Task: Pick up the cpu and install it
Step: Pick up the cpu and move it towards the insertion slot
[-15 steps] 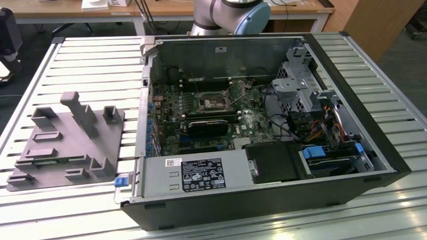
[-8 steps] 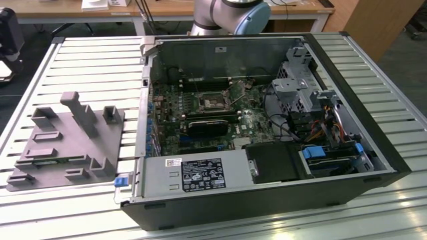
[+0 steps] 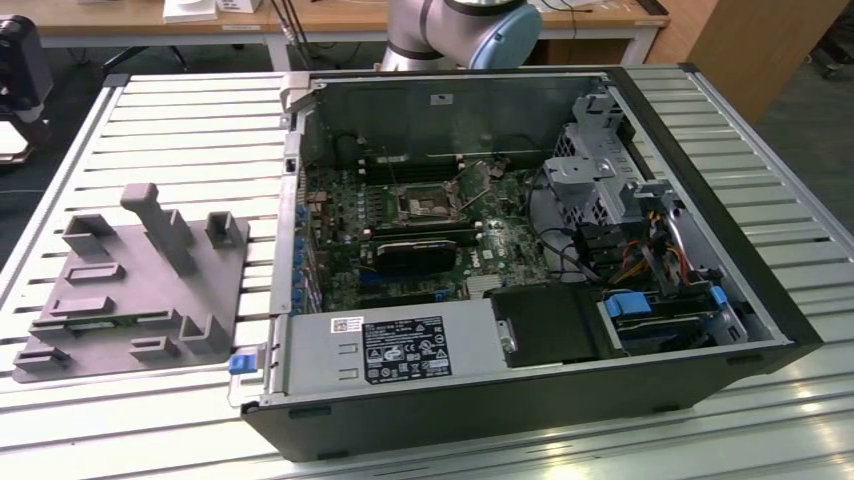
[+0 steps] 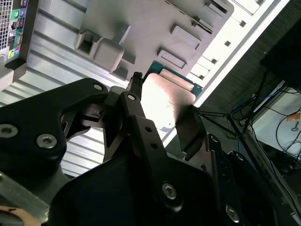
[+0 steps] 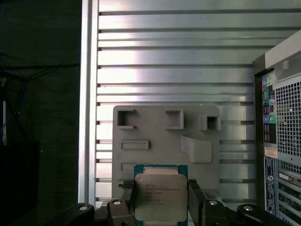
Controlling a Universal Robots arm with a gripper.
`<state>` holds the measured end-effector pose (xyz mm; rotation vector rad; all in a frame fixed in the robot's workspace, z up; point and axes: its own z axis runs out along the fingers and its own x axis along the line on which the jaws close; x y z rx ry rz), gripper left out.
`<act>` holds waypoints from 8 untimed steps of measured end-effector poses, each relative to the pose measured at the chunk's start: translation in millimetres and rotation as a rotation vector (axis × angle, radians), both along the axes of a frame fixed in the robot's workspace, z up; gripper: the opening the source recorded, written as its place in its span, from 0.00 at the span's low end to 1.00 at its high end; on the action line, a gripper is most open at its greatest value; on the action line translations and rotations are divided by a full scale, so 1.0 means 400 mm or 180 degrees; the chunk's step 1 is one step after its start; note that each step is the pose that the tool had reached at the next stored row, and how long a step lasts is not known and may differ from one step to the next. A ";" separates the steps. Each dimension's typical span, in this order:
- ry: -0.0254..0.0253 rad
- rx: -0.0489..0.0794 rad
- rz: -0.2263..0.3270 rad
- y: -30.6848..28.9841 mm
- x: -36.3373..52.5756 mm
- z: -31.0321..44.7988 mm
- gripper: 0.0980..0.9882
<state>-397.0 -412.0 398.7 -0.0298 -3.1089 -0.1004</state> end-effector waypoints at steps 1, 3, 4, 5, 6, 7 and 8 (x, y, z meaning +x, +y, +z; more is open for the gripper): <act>0.0000 0.0000 0.0000 0.000 0.001 0.000 0.49; 0.0000 0.0000 0.0000 0.000 0.003 0.000 0.49; 0.0000 0.0000 0.0000 0.000 0.004 0.000 0.49; 0.0000 0.0000 0.0001 0.000 0.006 0.000 0.49; 0.0000 0.0000 0.0000 0.000 0.008 0.000 0.49; 0.0000 0.0000 0.0000 0.000 0.010 0.000 0.49; 0.0000 0.0000 0.0000 0.000 0.012 0.000 0.49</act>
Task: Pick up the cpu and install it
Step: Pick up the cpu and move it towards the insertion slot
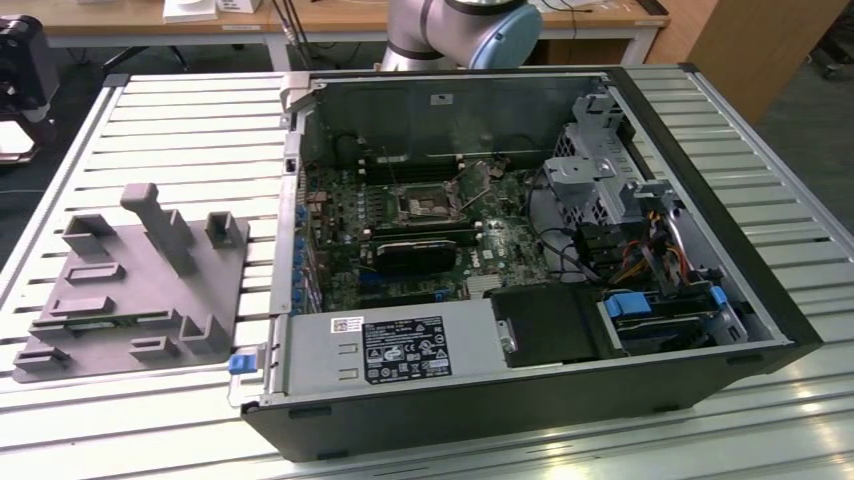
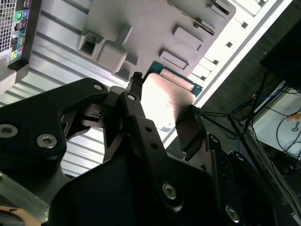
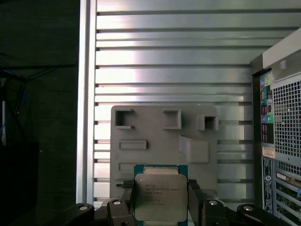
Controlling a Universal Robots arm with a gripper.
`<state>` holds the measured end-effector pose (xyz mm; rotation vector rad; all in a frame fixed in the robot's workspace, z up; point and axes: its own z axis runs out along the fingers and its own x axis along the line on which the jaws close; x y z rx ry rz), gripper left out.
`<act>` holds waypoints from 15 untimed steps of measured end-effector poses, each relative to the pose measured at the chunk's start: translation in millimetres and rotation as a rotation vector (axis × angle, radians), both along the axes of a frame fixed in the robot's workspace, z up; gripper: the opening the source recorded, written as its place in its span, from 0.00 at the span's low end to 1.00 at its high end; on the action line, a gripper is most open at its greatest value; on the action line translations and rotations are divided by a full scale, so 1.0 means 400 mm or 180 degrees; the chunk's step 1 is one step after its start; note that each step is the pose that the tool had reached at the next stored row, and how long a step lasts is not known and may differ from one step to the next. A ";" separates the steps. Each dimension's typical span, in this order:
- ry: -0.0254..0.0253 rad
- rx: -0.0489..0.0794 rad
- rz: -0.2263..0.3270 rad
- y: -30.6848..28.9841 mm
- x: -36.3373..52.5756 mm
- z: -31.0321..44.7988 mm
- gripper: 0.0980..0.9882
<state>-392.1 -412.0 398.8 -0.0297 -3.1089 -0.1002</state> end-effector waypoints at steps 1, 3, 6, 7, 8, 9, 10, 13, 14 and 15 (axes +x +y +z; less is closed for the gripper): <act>0.0000 0.0000 0.0000 0.000 0.002 0.000 0.49; 0.0000 0.0000 0.0000 0.000 0.005 0.000 0.49; 0.0000 0.0000 0.0000 0.000 0.010 0.000 0.49; 0.0000 0.0000 0.0000 0.000 0.012 0.000 0.49; 0.0000 0.0000 0.0000 0.000 0.014 0.000 0.49; 0.0000 0.0000 0.0000 0.000 0.016 0.000 0.49; 0.0000 0.0000 0.0000 0.000 0.019 0.000 0.49; 0.0000 0.0000 0.0000 0.000 0.025 0.000 0.49; 0.0000 0.0000 0.0000 0.000 0.027 0.000 0.49; 0.0000 0.0000 0.0000 0.000 0.029 0.000 0.49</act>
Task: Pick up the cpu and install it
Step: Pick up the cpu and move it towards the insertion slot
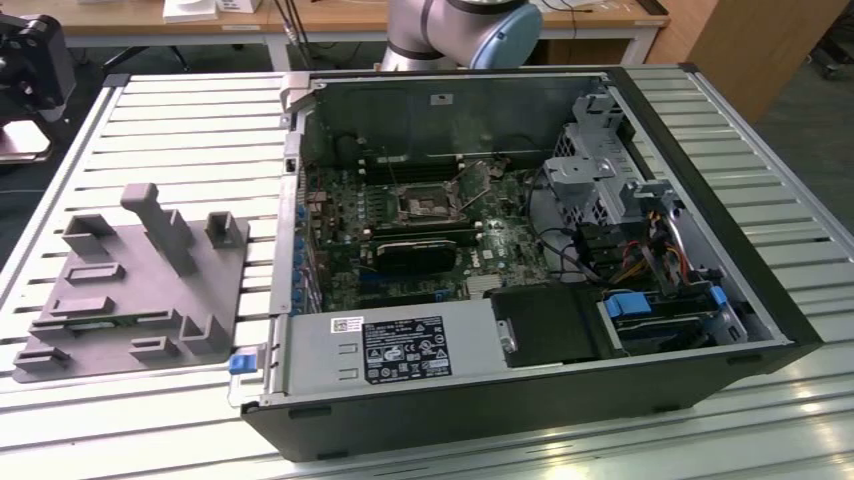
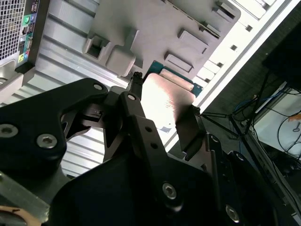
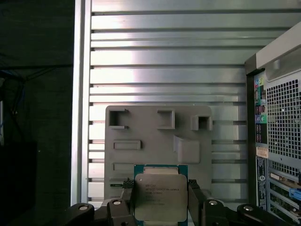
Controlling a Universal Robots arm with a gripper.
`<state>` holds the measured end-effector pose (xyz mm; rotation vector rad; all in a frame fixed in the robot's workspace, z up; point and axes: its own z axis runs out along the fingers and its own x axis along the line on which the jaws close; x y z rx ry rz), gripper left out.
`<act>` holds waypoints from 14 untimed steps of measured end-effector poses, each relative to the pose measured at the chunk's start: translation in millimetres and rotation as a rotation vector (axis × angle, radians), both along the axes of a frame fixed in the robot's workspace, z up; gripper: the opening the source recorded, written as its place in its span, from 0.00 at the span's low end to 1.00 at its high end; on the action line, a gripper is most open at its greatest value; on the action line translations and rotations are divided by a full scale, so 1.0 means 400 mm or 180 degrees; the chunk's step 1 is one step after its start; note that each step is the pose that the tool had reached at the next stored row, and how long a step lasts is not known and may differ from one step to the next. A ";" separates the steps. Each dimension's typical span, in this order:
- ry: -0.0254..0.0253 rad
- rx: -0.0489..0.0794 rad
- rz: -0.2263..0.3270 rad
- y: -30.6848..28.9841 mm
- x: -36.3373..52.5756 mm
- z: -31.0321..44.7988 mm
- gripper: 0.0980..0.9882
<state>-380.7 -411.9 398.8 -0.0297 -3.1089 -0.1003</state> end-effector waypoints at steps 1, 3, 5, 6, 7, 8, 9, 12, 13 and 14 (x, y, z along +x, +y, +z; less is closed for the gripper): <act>0.0000 0.0000 0.0000 0.000 0.001 0.000 0.49; 0.0000 0.0000 0.0000 0.000 0.004 0.000 0.49; 0.0000 0.0000 0.0000 0.000 0.008 0.000 0.49; 0.0000 0.0000 0.0000 0.000 0.010 0.000 0.49; 0.0000 0.0000 0.0000 0.000 0.012 0.000 0.49; 0.0000 0.0000 0.0000 0.000 0.014 0.000 0.49; 0.0000 0.0000 0.0000 0.000 0.017 0.000 0.49; 0.0000 0.0000 0.0000 0.000 0.023 0.000 0.49; 0.0000 0.0000 0.0000 0.000 0.024 0.000 0.49; 0.0000 0.0000 0.0000 0.000 0.026 0.000 0.49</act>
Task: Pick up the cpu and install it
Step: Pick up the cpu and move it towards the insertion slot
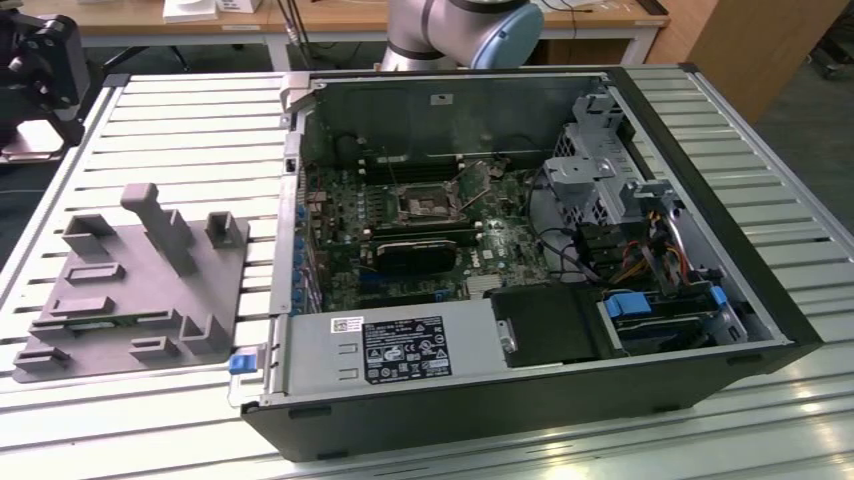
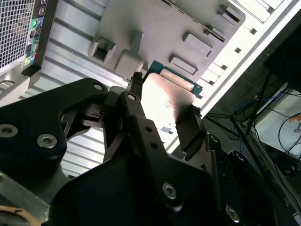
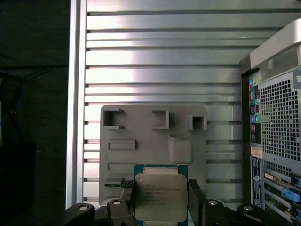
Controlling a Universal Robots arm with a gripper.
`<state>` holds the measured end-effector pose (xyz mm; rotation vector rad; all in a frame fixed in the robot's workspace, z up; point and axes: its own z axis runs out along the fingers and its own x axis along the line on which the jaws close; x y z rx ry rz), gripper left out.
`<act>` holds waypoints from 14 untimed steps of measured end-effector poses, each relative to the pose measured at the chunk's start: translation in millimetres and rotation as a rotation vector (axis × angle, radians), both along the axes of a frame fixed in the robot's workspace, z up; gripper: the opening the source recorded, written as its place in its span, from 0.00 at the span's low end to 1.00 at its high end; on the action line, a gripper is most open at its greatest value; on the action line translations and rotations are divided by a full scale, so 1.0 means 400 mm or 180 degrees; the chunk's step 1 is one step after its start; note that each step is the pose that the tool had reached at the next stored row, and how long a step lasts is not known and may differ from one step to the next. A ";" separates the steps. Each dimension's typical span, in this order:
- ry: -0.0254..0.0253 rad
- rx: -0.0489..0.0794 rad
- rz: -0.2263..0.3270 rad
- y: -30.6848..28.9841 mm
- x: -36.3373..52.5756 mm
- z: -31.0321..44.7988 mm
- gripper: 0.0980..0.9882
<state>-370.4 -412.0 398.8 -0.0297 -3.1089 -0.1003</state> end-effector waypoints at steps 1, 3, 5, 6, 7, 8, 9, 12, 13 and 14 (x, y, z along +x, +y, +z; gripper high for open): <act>0.0000 0.0000 0.0000 0.000 0.002 0.000 0.49; 0.0000 0.0000 0.0000 0.000 0.006 0.000 0.49; 0.0000 0.0000 0.0000 0.000 0.010 0.000 0.49; 0.0000 0.0000 0.0000 0.000 0.013 0.000 0.49; 0.0000 0.0000 0.0000 0.000 0.015 0.000 0.49; 0.0000 0.0000 0.0000 0.000 0.018 0.000 0.49; 0.0000 0.0000 0.0000 0.000 0.020 0.000 0.49; 0.0000 0.0000 0.0000 0.000 0.027 0.000 0.49; 0.0000 0.0000 0.0000 0.000 0.029 0.000 0.49; 0.0000 0.0000 0.0000 0.000 0.031 0.000 0.49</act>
